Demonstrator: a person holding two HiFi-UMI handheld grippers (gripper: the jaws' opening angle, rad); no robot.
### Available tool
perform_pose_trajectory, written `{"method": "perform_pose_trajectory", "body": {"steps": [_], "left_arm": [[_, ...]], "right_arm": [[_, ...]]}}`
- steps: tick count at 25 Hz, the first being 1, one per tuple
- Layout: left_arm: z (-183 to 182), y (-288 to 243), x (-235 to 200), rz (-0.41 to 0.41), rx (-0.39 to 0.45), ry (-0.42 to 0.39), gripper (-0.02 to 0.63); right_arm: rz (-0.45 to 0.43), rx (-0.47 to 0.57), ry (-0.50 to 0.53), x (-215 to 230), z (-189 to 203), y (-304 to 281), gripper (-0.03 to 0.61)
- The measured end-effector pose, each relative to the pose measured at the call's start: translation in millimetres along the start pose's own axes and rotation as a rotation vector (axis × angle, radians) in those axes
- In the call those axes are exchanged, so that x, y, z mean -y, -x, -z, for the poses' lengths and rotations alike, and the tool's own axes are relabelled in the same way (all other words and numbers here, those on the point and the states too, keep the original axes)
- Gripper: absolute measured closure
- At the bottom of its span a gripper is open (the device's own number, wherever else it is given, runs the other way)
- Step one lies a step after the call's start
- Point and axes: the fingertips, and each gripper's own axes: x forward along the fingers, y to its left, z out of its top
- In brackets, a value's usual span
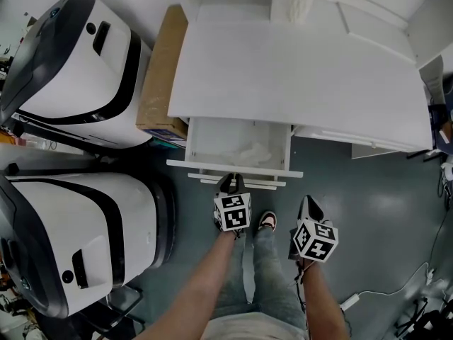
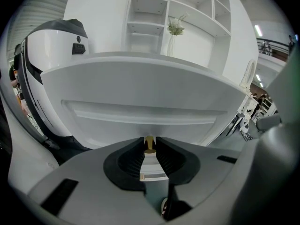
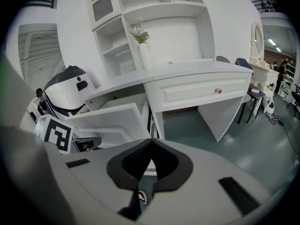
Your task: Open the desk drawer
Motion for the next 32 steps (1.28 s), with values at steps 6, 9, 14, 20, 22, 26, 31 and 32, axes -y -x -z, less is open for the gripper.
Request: {"method": "perform_pose_trajectory", "body": {"steps": [6,9,14,20,22,26,31,32], "left_arm": [[1.5,2.3,0.1,0.002,-0.005,0.011,0.526],[2.1,1.8,-0.1,0.005,-0.002,0.014,0.526],[0.5,2.4,0.8,0.015,-0.004,-0.001,0.526],[1.3,0.2,0.9,0.03,-0.005,-0.003,0.526],[0.9,-0.5,0.6,0.04,-0.004,0.001,0.526],[0.5,-0.5,1.9,0.03,-0.029,-0.022,0.525],[-3.5,8.8,6.1,0.035,-0.062,-0.053,0.523],[-6.6,13.3,7.1,0.046,-0.058,-0.05,0.523]], "right_arm": [[-0.004,-0.007,0.001,-4.8,4.3,1.1,0.572],[-0.003,-0.009,0.001,-6.3,4.9,1.0,0.572],[-0.001,-0.008,0.002,-7.5,2.2,-0.7,0.572],[-0.004,-0.008,0.006,-10.2,-2.9,-4.2,0.572],[-0.008,-0.007,0.01,-12.3,-5.3,-5.0,0.572],[-0.013,-0.003,0.023,-15.8,-13.6,-4.3,0.572],[-0.026,0.014,0.04,-22.4,-30.7,-0.3,0.572],[-0.031,0.019,0.045,-25.1,-34.6,0.4,0.572]]}}
